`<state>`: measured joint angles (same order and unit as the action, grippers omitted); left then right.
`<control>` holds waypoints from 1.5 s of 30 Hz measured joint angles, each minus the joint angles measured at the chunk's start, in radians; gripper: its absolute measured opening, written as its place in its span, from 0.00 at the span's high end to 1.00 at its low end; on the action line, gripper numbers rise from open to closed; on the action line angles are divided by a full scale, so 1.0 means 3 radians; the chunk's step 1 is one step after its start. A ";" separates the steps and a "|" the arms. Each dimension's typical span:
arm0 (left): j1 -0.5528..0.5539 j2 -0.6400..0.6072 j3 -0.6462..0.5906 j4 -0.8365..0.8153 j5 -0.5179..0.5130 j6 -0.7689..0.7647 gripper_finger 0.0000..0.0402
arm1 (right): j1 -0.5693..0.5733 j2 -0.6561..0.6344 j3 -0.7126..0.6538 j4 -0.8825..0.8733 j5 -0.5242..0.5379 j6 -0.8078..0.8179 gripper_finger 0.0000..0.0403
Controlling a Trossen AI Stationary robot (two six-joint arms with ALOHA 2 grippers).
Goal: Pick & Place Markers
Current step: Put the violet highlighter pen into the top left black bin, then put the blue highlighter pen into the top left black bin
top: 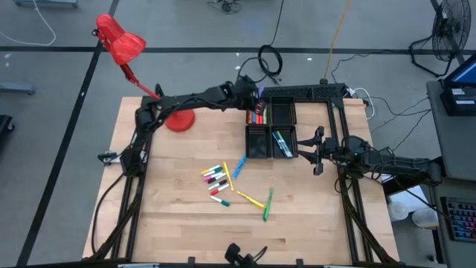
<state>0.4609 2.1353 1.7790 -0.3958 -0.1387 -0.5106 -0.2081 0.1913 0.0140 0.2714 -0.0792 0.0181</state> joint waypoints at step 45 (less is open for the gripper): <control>-0.0678 -0.0630 -0.0001 -0.0702 0.0716 0.1438 0.60 | 0.0001 0.0000 0.0000 0.0000 -0.0001 0.0000 0.64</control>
<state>0.2575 1.9462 1.7786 -0.6064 0.0761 -0.0792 -0.2077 0.1913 0.0139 0.2713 -0.0795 0.0181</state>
